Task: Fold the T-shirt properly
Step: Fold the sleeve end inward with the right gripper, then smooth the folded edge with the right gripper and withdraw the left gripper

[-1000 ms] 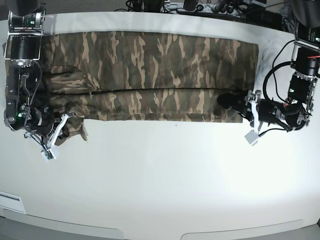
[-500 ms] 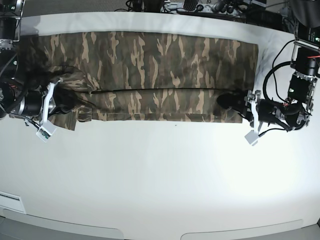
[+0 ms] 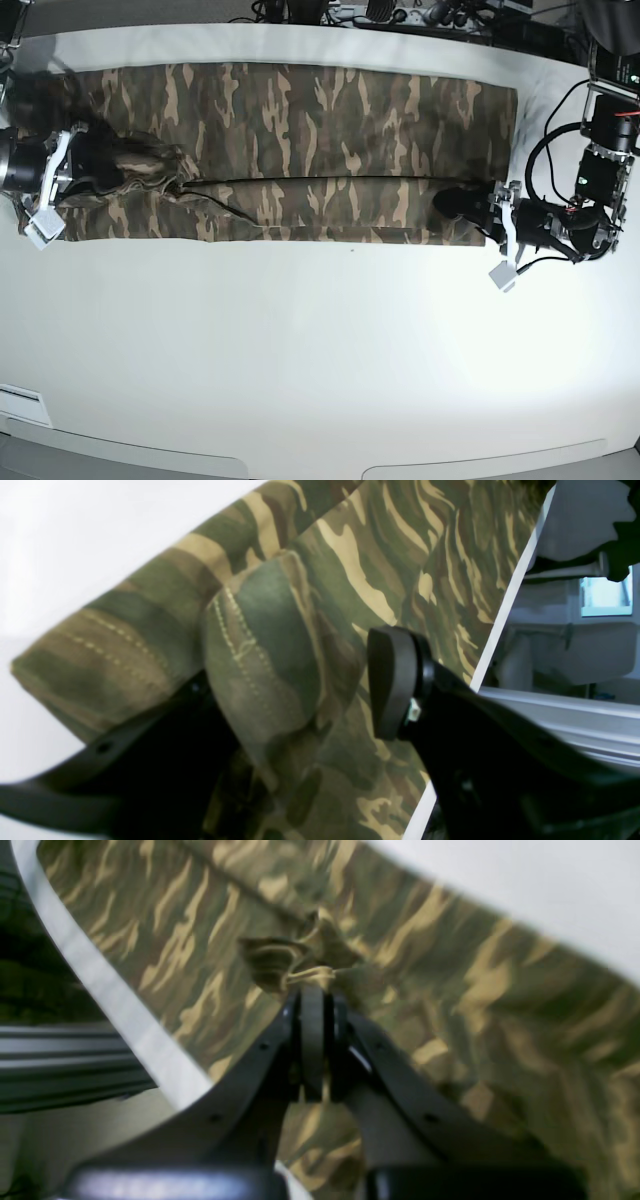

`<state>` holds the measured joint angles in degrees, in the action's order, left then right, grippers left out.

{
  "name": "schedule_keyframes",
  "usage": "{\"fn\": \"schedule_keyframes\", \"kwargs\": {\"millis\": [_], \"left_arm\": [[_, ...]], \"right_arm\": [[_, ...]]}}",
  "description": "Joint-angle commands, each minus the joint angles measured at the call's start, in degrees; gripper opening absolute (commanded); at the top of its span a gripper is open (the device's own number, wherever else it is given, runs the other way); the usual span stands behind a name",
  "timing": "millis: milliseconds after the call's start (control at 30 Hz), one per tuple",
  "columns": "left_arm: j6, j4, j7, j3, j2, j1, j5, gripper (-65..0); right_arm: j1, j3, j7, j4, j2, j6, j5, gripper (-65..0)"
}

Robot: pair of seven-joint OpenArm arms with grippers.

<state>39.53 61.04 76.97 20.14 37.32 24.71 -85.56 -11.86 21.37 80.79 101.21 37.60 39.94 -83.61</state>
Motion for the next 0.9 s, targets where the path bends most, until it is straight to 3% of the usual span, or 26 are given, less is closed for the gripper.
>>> {"fn": "schedule_keyframes", "kwargs": {"millis": [0,333,600,867], "left_arm": [[0.5,0.5,0.6,-0.4,1.0,1.6,0.6,-32.1],[0.5,0.5,0.6,-0.4,1.7,5.7,0.6,-32.1],[0.5,0.5,0.6,-0.4,2.8,9.3,0.6,-32.1],[0.5,0.5,0.6,-0.4,3.9,12.3,0.6,-32.1]], "right_arm": [[-0.9,0.6,-0.8,0.8,1.3,0.1,-1.4,-65.0],[-9.3,1.2,-0.8,0.8,1.3,0.1,-1.4,-65.0],[-10.9,1.2,-0.8,0.8,1.2,0.1,-0.8,-65.0],[-12.3,1.2,-0.8,0.7,1.1,0.1,15.2,-65.0]]}}
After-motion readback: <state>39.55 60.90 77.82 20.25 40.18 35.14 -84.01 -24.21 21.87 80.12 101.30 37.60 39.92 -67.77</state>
